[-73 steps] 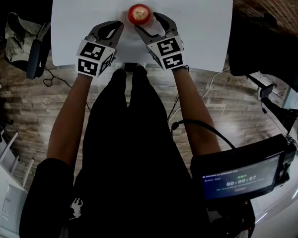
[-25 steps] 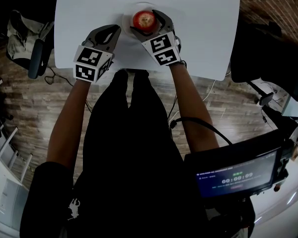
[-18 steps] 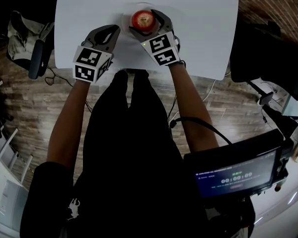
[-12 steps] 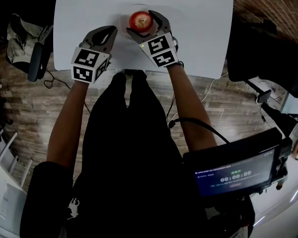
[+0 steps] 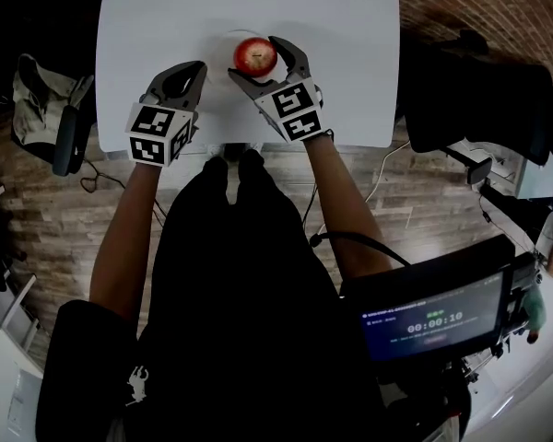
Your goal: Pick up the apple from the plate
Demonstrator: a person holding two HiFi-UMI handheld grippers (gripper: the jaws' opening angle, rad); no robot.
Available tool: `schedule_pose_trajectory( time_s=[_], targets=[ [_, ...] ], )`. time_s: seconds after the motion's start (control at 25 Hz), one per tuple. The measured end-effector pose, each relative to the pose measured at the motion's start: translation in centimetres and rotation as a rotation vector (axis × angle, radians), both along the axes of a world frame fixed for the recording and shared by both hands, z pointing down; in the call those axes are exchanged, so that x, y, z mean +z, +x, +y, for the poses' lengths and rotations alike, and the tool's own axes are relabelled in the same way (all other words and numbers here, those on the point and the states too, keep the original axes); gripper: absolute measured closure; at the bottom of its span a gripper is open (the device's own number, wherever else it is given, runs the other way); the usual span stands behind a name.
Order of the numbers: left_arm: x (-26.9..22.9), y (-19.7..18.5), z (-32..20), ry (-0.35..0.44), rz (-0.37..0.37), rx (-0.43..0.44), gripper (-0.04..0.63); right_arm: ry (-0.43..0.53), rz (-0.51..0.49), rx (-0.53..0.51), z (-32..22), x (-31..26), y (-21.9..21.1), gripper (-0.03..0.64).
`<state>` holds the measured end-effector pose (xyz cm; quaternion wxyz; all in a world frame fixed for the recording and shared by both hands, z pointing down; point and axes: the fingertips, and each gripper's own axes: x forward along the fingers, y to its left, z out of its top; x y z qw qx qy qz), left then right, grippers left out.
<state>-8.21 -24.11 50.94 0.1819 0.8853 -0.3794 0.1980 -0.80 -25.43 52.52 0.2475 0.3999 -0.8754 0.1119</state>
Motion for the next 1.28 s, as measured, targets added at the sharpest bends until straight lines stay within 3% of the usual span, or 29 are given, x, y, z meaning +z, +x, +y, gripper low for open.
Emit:
schedule_pose_trajectory(
  time_s=[0.8,1.28],
  targets=[
    [-7.5,5.0,0.6,0.098,0.064,0.074,0.588,0.13,-0.262,0.156,0.1,-12.3,4.4,0.227],
    [-10.4,5.6,1.0,0.148,0.089,0.074,0.588,0.197,-0.221,0.153,1.0,-15.9,5.4,0.227]
  ],
)
